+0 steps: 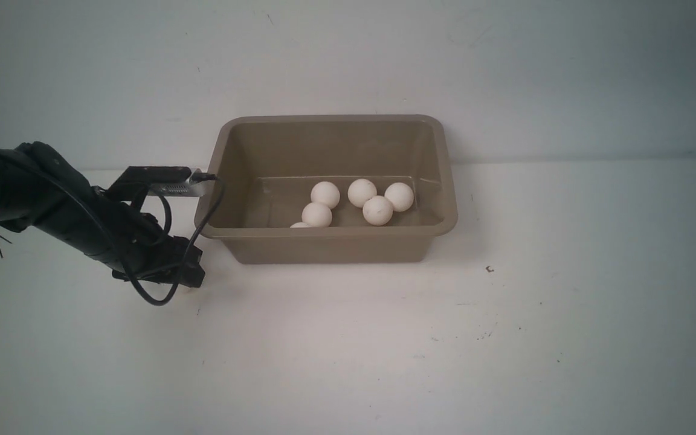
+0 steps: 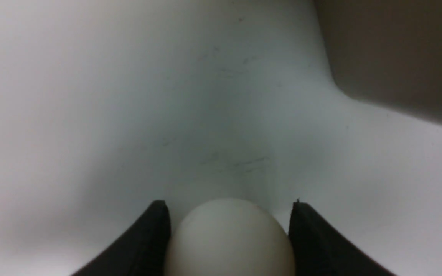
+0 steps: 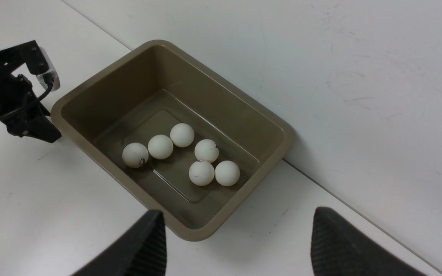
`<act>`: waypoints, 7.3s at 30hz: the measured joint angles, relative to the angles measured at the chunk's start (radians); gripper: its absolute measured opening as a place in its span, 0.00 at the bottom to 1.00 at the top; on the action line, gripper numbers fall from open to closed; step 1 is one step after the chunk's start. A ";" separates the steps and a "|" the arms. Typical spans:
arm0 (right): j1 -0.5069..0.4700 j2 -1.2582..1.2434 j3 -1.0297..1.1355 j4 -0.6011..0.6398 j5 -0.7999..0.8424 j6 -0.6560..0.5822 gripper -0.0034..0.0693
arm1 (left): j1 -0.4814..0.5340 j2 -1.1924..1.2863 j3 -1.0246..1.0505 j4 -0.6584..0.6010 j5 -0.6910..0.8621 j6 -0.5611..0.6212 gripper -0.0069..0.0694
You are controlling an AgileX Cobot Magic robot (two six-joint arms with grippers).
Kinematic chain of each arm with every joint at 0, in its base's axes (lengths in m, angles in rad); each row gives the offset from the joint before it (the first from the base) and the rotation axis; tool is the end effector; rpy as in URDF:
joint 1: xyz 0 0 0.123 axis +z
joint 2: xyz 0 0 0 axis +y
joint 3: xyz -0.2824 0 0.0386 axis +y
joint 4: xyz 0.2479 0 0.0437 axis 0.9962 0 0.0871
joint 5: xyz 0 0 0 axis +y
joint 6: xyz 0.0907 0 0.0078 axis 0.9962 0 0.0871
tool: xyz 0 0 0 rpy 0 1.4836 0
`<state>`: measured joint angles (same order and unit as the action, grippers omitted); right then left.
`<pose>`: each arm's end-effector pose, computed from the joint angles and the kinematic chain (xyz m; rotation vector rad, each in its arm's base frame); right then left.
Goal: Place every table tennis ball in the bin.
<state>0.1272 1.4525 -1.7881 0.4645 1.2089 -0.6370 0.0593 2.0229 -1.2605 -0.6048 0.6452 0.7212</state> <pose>0.2781 0.0740 0.4746 -0.8575 2.0866 0.3231 0.3972 -0.0077 0.1399 0.2971 2.7139 -0.4118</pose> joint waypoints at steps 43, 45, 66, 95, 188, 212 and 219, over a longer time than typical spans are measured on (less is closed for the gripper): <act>0.000 0.000 0.000 0.000 0.002 -0.017 0.68 | 0.059 -0.102 -0.688 0.004 0.547 0.068 0.65; 0.000 0.000 0.000 0.000 -0.002 -0.024 0.68 | 0.157 -0.119 -0.687 -0.027 0.574 0.111 0.65; 0.000 0.018 0.000 0.056 -0.004 -0.033 0.68 | 0.337 0.291 -0.617 -0.420 0.554 1.009 0.65; 0.000 0.042 0.000 0.077 0.047 -0.034 0.68 | 0.196 0.445 -0.617 -0.492 0.547 1.302 0.75; -0.235 -0.700 0.787 -0.096 -0.418 -0.085 0.03 | -0.022 -0.453 -0.480 -0.169 0.580 0.416 0.09; -0.254 -1.005 1.331 -0.085 -0.679 0.098 0.03 | -0.022 -1.026 0.510 -0.411 0.213 0.742 0.09; -0.254 -1.005 1.332 -0.081 -0.581 0.113 0.03 | -0.022 -1.033 0.510 -0.430 0.398 0.715 0.09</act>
<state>-0.1269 0.4470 -0.4558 0.3833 0.6277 -0.5239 0.0369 0.9900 -0.7502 -1.0344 1.0429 1.4363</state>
